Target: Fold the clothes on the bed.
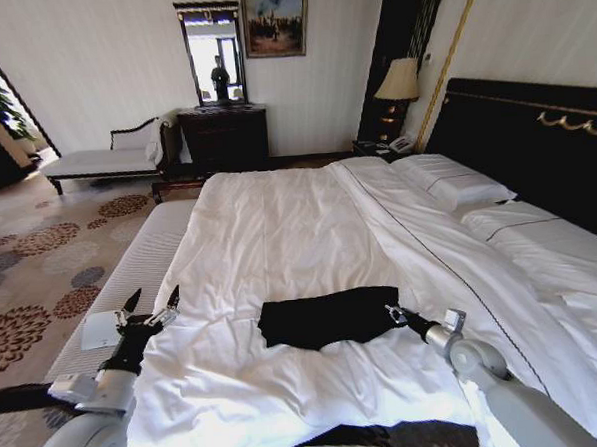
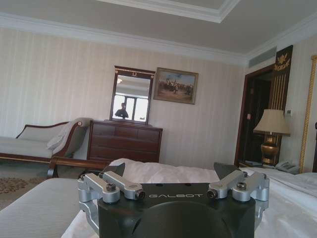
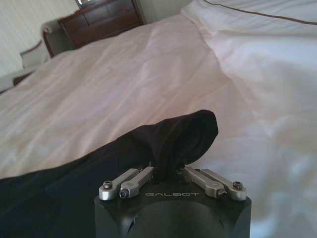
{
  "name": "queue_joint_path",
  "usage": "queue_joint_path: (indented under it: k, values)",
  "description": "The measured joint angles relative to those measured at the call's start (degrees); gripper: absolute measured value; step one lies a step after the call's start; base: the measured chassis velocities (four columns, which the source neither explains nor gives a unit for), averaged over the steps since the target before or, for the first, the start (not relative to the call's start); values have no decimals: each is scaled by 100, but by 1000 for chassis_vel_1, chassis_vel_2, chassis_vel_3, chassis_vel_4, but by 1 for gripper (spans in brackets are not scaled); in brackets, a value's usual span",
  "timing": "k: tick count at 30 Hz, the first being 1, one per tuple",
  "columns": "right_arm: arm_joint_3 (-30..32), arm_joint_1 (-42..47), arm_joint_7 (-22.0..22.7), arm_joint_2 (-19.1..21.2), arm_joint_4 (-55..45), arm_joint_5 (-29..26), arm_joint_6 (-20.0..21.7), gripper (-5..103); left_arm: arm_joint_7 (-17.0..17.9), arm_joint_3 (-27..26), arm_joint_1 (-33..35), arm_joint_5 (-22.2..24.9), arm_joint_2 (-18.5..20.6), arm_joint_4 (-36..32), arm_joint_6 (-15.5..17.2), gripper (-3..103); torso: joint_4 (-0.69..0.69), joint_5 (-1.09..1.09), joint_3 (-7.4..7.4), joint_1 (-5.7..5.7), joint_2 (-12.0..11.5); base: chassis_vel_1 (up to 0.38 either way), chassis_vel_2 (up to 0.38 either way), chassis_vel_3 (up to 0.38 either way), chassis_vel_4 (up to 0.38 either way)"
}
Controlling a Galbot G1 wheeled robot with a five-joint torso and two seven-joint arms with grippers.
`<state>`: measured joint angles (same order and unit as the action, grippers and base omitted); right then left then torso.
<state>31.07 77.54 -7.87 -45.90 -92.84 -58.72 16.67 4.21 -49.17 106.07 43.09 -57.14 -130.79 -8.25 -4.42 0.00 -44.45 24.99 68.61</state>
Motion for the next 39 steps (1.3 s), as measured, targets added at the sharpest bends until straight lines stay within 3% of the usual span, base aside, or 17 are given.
queue_joint_path:
  k: [7, 20, 26, 32, 39]
  values:
    - [27, -130, 118, 24, 80, 151, 9, 7, -1, 0, 0, 0, 0, 0, 0, 100, 0, 0, 0, 0, 0, 0, 0, 0, 0]
    - [-418, -216, 665, -581, -1156, 229, 79, 7, -1, 0, 0, 0, 0, 0, 0, 100, 0, -2, 0, 0, 0, 0, 0, 0, 0]
    - [-743, -408, 757, -848, -1254, 257, 151, 7, -1, 0, 0, 0, 0, 0, 1, 100, 0, -2, 0, 0, 1, 0, 0, 0, 0]
    - [-1096, -668, 760, -1333, -956, 755, 168, 7, -1, 0, 0, 0, 0, 0, 1, 100, 0, -2, 0, 0, 1, 0, 0, 0, 0]
    - [-1439, -883, 688, -2223, -650, 1265, 70, 7, -1, 1, 0, 0, 0, -1, 0, 100, 1, -2, 0, 0, 1, 0, 0, 0, 0]
